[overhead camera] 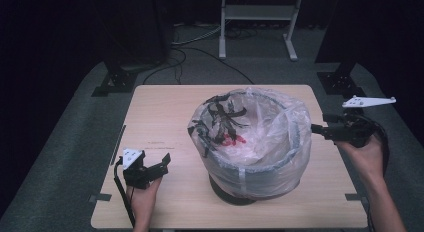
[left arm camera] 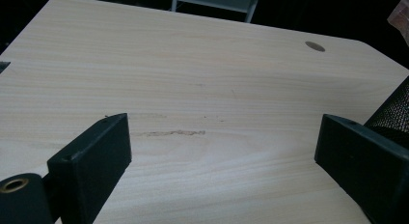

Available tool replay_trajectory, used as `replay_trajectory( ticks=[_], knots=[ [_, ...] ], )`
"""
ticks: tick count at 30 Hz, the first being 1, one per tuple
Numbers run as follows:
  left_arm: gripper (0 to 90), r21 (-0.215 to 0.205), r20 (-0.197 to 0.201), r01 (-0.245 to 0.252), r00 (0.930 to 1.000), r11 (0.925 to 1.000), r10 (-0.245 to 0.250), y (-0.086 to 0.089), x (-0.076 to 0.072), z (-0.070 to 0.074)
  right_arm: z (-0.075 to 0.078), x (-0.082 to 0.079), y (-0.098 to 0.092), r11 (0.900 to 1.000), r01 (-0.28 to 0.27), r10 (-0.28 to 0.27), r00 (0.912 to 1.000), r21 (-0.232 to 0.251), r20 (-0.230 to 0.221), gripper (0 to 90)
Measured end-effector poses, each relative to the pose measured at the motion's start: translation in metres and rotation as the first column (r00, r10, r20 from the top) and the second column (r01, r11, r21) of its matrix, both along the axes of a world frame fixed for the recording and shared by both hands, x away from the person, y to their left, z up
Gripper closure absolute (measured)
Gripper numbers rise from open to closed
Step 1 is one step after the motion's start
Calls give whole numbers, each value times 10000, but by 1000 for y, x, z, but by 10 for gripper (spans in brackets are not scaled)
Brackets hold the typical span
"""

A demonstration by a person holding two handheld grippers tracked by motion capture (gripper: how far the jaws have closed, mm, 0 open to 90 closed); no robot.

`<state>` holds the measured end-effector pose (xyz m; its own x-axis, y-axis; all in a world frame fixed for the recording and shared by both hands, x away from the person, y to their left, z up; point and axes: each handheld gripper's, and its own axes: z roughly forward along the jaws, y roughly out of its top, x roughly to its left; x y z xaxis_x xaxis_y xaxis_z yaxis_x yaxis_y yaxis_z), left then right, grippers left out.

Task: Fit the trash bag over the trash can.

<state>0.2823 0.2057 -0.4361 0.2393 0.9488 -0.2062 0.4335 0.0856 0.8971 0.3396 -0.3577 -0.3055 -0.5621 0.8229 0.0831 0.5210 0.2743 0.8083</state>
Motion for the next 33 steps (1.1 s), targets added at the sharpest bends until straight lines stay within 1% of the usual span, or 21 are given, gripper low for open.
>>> replay_trajectory(
  ticks=[2,5,8,9,11,15,23,24,26,33],
  knots=[
    [46,-28,4,-9,10000,10000,9,0,0,0,-6,-2,0,10000,2,-2,10000,-32,-25,284],
    [46,-35,6,-16,10000,10000,16,0,0,0,-10,-3,1,10000,-12,11,10000,-70,-76,284],
    [46,-23,0,-11,10000,10000,11,0,0,0,-18,-4,1,9998,1,-3,9999,-175,-140,284],
    [46,-17,-1,-11,10000,10000,11,0,0,0,-23,-5,0,9999,-3,0,9997,-133,-238,284],
    [46,-14,-1,-15,10000,10000,15,0,0,0,-25,-5,0,9999,-5,2,9997,-107,-259,284],
    [46,-6,-9,-23,10000,10000,23,0,0,0,-33,-8,-2,10000,-4,4,9995,-4,-323,284],
    [46,-9,-1,-32,10000,10000,32,0,0,0,-44,-13,-4,9999,15,-9,9993,140,-370,284],
    [46,1,-10,-26,10000,10000,26,0,0,0,-47,-14,-4,9999,11,-6,9993,150,-369,284],
    [46,-5,-12,-34,10000,10000,34,0,-1,0,-51,-15,-4,9998,24,-16,9990,188,-457,284],
    [46,-2,-6,-29,10000,10000,29,0,0,0,-61,-19,-6,9994,16,3,9985,342,-547,284]
  ],
)
